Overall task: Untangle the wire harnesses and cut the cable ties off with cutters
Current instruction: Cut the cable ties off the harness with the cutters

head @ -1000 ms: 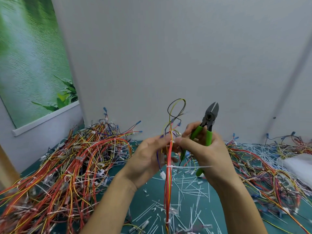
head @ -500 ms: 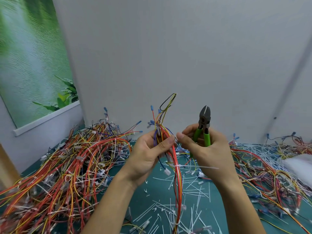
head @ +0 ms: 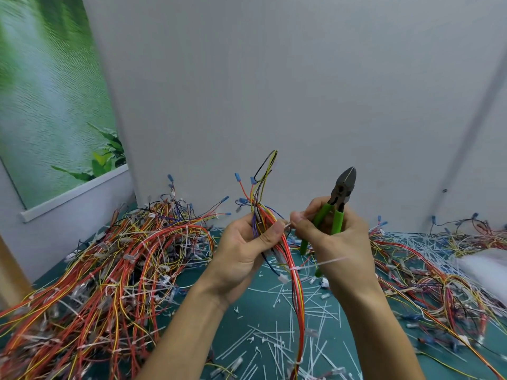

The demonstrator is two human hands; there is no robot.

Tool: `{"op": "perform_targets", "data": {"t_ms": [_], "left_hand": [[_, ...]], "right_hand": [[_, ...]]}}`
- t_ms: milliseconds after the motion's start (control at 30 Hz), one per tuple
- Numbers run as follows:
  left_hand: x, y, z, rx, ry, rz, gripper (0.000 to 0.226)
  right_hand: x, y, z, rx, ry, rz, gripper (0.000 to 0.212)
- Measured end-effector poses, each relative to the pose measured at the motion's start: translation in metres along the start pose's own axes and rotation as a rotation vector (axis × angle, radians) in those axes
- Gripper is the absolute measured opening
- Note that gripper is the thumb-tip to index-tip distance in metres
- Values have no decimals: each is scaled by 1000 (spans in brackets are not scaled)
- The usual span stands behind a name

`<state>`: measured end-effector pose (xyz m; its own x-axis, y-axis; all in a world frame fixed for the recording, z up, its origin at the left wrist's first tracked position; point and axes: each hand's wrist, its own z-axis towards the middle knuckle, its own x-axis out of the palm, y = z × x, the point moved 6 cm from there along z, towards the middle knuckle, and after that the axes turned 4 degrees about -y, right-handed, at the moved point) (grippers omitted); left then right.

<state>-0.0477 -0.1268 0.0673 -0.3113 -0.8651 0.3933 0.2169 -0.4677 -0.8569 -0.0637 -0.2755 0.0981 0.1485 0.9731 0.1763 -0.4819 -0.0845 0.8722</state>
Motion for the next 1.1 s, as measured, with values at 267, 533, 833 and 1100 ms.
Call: {"op": "perform_targets", "data": {"t_ms": [267,533,833,1100], "left_hand": [[-2,-6,-1,65,-18,88,11],[-17,-14,2,231,-115,538,27],[-26,-30,1,277,-99,634,17],[-26,-41,-3,316,-51,482,30]], "right_hand": [[-2,-6,2,39,2,28,20],[-16,-12,13,19,36,-150,12],[-28,-28,15,132,322,-447,7],[-8,-26,-6,157,736,-519,11]]}}
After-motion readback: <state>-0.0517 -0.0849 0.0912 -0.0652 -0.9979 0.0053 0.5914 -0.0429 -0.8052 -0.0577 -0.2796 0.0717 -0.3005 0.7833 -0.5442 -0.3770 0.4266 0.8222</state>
